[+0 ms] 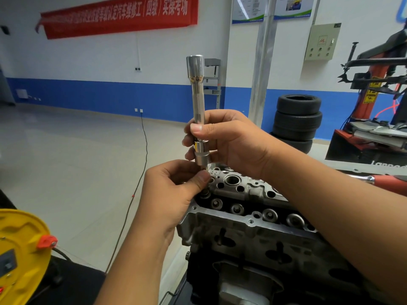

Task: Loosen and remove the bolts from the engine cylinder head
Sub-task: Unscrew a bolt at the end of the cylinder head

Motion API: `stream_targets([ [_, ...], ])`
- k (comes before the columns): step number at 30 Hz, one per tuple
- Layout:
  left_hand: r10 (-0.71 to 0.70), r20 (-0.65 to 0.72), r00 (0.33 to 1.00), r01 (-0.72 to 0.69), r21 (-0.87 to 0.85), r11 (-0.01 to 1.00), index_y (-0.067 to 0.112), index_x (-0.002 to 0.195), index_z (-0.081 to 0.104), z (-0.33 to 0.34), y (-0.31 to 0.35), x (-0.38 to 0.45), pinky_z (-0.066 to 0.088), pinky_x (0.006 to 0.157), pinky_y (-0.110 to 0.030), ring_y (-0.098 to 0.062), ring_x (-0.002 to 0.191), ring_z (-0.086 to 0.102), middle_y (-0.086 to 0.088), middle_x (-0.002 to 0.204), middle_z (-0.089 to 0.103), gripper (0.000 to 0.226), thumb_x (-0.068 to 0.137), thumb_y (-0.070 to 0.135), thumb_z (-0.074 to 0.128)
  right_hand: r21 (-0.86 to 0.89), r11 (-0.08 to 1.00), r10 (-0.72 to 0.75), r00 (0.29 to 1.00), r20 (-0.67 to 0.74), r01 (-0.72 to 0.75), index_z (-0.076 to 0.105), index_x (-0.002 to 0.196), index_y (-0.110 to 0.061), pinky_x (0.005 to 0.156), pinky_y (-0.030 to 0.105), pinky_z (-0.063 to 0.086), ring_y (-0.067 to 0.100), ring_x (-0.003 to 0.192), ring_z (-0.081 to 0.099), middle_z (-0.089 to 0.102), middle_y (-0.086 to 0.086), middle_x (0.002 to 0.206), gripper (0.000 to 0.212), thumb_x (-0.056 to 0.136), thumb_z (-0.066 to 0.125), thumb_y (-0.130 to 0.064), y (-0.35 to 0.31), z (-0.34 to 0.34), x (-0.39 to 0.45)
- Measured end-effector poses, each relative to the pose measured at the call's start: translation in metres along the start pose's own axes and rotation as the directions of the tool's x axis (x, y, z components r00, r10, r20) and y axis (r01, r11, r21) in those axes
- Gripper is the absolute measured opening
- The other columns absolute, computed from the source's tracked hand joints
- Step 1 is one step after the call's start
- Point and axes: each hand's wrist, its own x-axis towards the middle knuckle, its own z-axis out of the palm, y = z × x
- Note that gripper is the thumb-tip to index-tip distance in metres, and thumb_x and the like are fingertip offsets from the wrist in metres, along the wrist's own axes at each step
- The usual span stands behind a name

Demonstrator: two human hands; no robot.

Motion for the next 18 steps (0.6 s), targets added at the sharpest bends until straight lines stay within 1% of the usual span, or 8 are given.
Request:
stream_targets([
  [2,0.012,-0.011,1.000,-0.012,0.001,1.000,0.044,0.076,0.080,0.0005,0.0013,-0.0014,0.058,0.072,-0.025,-0.011,0.076,0.077,0.006,0.080,0.080,0.019,0.062,0.034,0.088,-0.008,1.000,-0.002,1.000,0.002,0.002,0.068,0.098,-0.007,0.074,0.037,0.060,0.029,0.079,0.073,0.073,0.011,0.090,0.014,0.089,0.070,-0.018,0.0000,0.0000,-0.0004],
  [5,0.033,-0.032,0.999,-0.032,0.007,0.999,0.033,0.075,0.081,0.0009,0.0018,-0.0014,0.055,0.076,-0.031,-0.009,0.071,0.075,0.006,0.077,0.079,0.030,0.049,0.047,0.086,-0.017,1.000,-0.003,1.000,0.002,0.003,0.068,0.098,-0.007,0.076,0.039,0.060,0.029,0.080,0.072,0.073,0.012,0.091,0.016,0.088,0.071,-0.019,0.0001,0.0006,-0.0005],
  [7,0.036,-0.037,0.999,-0.035,0.026,0.999,0.033,0.073,0.080,0.0023,0.0030,-0.0018,0.054,0.076,-0.030,-0.006,0.072,0.075,0.007,0.077,0.079,0.022,0.055,0.043,0.086,-0.019,1.000,0.000,1.000,0.001,0.000,0.068,0.097,-0.007,0.076,0.039,0.059,0.029,0.080,0.072,0.074,0.011,0.090,0.017,0.087,0.072,-0.020,0.0000,0.0006,-0.0002],
  [10,0.017,0.070,0.997,-0.017,0.005,1.000,0.033,0.089,0.081,0.0037,0.0048,-0.0045,0.053,0.082,-0.031,-0.006,0.086,0.077,0.010,0.088,0.081,0.014,0.076,0.038,0.076,-0.026,1.000,0.000,1.000,-0.011,0.000,0.069,0.096,-0.008,0.076,0.039,0.059,0.029,0.079,0.072,0.074,0.011,0.090,0.017,0.086,0.072,-0.021,0.0002,0.0004,0.0002],
  [12,-0.008,0.115,0.993,0.007,0.012,1.000,0.030,0.093,0.080,0.0038,0.0046,-0.0037,0.053,0.085,-0.032,-0.007,0.089,0.077,0.007,0.090,0.082,0.009,0.092,0.027,0.071,-0.028,1.000,0.001,1.000,-0.016,-0.001,0.068,0.096,-0.009,0.077,0.040,0.058,0.030,0.079,0.072,0.074,0.011,0.090,0.016,0.086,0.073,-0.021,0.0005,0.0003,0.0002],
  [13,-0.008,0.102,0.995,0.004,0.035,0.999,0.030,0.092,0.080,0.0041,0.0036,-0.0032,0.054,0.085,-0.034,-0.007,0.087,0.077,0.007,0.088,0.082,0.013,0.095,0.020,0.071,-0.028,1.000,0.001,1.000,-0.016,-0.002,0.069,0.095,-0.009,0.077,0.040,0.058,0.029,0.079,0.072,0.074,0.011,0.090,0.016,0.085,0.073,-0.021,0.0006,0.0002,0.0000],
  [15,0.016,0.036,0.999,-0.018,0.057,0.998,0.031,0.086,0.081,0.0057,0.0026,-0.0033,0.057,0.084,-0.036,-0.010,0.083,0.078,0.007,0.083,0.081,0.015,0.088,0.016,0.080,-0.027,1.000,0.002,1.000,-0.013,-0.002,0.069,0.096,-0.009,0.075,0.038,0.059,0.028,0.079,0.071,0.074,0.011,0.091,0.017,0.086,0.072,-0.021,0.0002,0.0005,-0.0003],
  [18,0.036,-0.053,0.998,-0.034,0.045,0.998,0.034,0.083,0.080,0.0057,0.0025,-0.0029,0.060,0.080,-0.039,-0.018,0.078,0.077,0.003,0.078,0.079,0.020,0.065,0.034,0.090,-0.027,1.000,0.003,1.000,-0.004,-0.003,0.068,0.099,-0.007,0.073,0.037,0.060,0.027,0.080,0.071,0.074,0.012,0.092,0.019,0.086,0.072,-0.021,0.0000,0.0014,-0.0007],
])
